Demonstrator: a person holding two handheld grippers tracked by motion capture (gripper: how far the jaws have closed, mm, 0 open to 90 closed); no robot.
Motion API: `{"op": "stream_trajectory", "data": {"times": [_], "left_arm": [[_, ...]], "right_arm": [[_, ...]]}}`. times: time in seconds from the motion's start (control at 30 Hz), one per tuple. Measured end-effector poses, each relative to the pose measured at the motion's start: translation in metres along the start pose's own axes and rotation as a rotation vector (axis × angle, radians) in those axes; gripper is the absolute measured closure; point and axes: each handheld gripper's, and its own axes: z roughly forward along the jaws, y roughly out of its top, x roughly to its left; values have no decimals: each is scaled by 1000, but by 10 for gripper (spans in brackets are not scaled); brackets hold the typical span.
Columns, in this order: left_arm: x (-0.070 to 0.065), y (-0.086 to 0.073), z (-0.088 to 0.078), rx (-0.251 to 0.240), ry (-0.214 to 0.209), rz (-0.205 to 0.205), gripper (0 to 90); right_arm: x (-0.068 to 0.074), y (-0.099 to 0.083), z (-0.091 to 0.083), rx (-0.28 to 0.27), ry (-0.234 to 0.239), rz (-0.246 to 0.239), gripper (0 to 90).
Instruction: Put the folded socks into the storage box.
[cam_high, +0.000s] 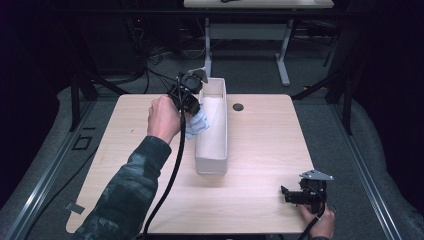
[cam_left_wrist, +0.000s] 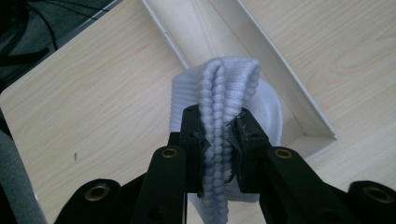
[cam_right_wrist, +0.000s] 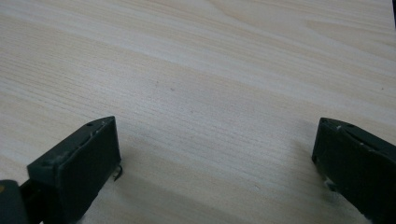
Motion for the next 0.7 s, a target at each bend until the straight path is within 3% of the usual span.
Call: {"op": "stream_trajectory", "data": {"times": [0.43,0.7], "left_arm": [[-1,4,16,-32,-11,-103,768],[-5,2,33,-28,-14,-124,769]], "right_arm": [[0,0,0,0,-1,0,2],[0,0,0,0,-1,1,2]]}}
